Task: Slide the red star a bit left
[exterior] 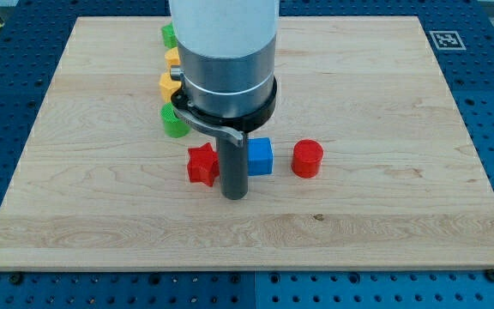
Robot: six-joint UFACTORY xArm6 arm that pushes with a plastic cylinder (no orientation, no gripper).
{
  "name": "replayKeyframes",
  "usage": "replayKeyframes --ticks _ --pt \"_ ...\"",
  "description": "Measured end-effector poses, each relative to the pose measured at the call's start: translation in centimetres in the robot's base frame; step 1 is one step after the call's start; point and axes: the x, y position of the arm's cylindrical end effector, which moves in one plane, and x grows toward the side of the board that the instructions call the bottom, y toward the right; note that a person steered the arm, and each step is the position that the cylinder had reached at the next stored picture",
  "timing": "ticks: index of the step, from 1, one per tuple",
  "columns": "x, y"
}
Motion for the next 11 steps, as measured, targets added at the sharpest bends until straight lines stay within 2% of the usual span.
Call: replayKeyframes --ticks 7,9,10,11 --pt "-0.7 -6.5" --pt "-0.7 -6.5" --pt "0.7 -3.5" --pt "3.1 2.7"
